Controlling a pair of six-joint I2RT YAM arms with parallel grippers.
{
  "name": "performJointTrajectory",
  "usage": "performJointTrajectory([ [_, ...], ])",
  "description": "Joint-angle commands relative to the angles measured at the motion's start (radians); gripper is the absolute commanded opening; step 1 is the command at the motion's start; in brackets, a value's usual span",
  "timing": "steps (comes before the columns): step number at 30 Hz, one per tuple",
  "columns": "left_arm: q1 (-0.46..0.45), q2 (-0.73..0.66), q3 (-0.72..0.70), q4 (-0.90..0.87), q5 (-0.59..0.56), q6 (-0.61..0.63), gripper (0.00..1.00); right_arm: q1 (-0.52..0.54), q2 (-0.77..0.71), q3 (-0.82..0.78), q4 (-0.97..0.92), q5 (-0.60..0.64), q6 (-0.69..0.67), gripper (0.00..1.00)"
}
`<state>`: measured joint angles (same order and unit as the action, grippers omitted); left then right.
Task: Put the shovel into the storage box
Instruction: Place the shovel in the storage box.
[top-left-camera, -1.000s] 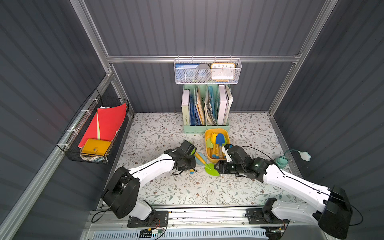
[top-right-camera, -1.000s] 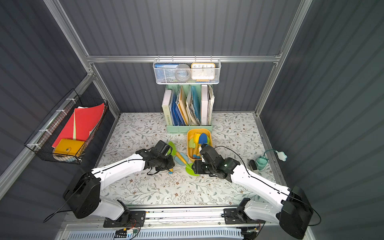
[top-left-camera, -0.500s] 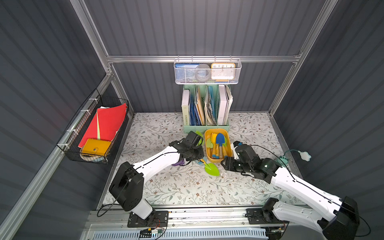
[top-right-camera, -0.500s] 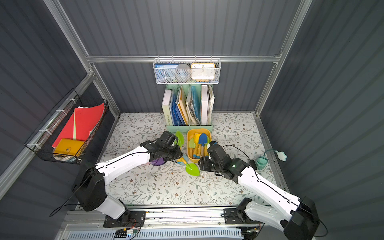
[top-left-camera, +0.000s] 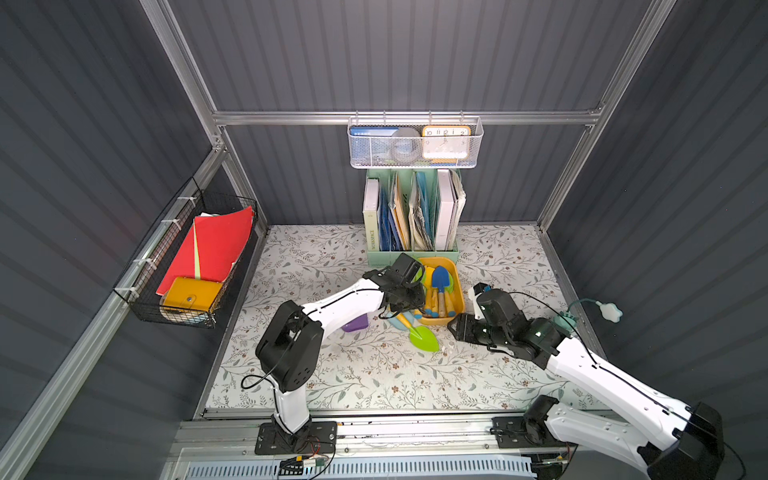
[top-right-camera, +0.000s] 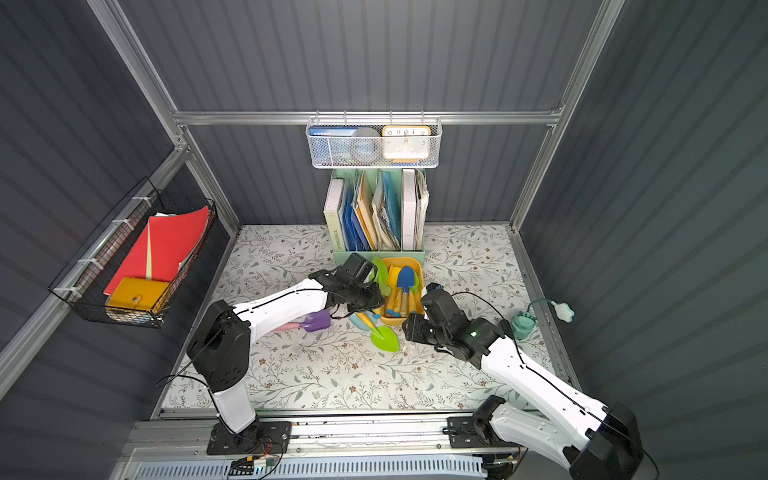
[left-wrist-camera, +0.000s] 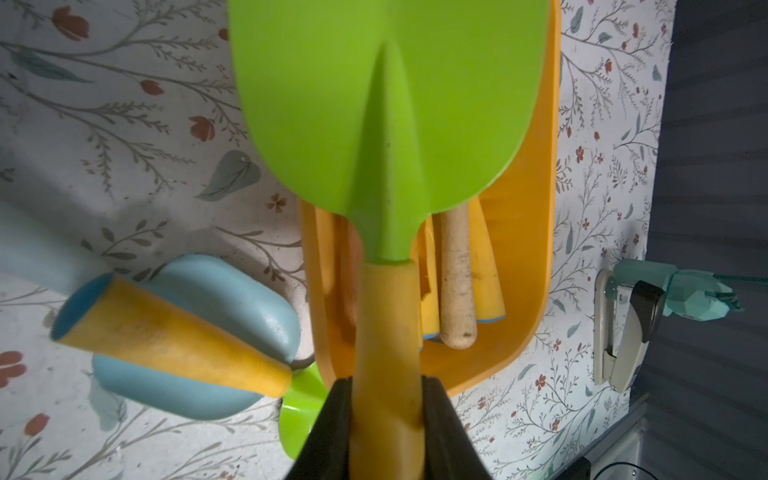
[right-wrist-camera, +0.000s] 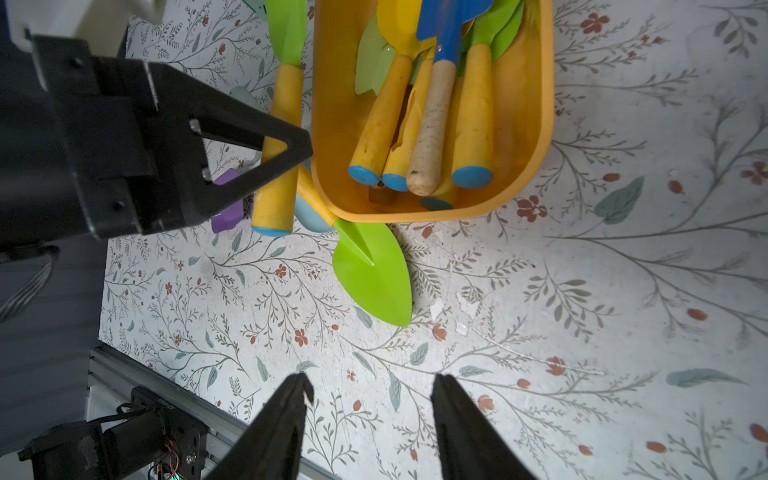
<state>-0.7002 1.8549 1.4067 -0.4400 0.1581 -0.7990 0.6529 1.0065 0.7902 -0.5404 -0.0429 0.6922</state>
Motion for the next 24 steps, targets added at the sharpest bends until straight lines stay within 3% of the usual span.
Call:
performJointTrajectory([
  [1, -0.003, 0.04, 0.068, 0.013, 0.005, 0.03, 0.09, -0.009, -0.009, -0.012, -0.016, 0.011, 0.004, 0.54],
  [8, -0.003, 0.126, 0.136, 0.008, -0.014, 0.039, 0.09, -0.013, -0.014, -0.022, -0.013, 0.006, 0.007, 0.54],
  [24, -0.011, 0.183, 0.126, 0.023, -0.061, 0.009, 0.11, -0.02, -0.02, -0.047, 0.001, -0.006, 0.013, 0.54],
])
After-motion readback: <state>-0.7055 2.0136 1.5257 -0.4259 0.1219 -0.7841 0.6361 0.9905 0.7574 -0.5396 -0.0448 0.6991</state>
